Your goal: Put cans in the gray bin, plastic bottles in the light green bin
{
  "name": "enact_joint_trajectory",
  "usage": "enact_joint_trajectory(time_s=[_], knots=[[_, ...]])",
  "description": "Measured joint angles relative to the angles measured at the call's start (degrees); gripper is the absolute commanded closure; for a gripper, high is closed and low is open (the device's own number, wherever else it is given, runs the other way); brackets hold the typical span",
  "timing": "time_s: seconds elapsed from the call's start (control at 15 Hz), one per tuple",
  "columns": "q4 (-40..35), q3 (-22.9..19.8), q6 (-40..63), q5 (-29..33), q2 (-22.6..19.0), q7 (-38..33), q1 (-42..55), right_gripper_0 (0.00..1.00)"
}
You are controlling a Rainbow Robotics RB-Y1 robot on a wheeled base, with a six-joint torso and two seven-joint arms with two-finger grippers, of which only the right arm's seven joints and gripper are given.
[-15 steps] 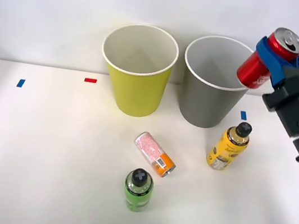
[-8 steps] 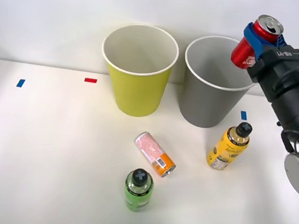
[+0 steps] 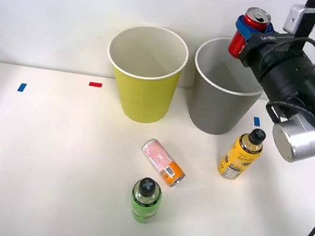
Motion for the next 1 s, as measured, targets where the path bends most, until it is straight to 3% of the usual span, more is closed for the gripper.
enact_joint_trajectory(time_s=[0.07,0.13,0.2,0.27,1.0], knots=[[1.59,0.43,0.00,0.27,0.24,-0.07,-1.11,1.00],[3.00,0.83,-0.01,0.97,0.39,-0.13,-2.01,0.86],[4.14,1.05,-0.04,1.98,0.52,-0.22,-2.61,0.30],[4.57,1.12,-0.06,3.00,0.62,-0.41,-2.80,0.00],[4.56,0.98,-4.91,3.77,0.53,-1.39,-1.83,0.00]])
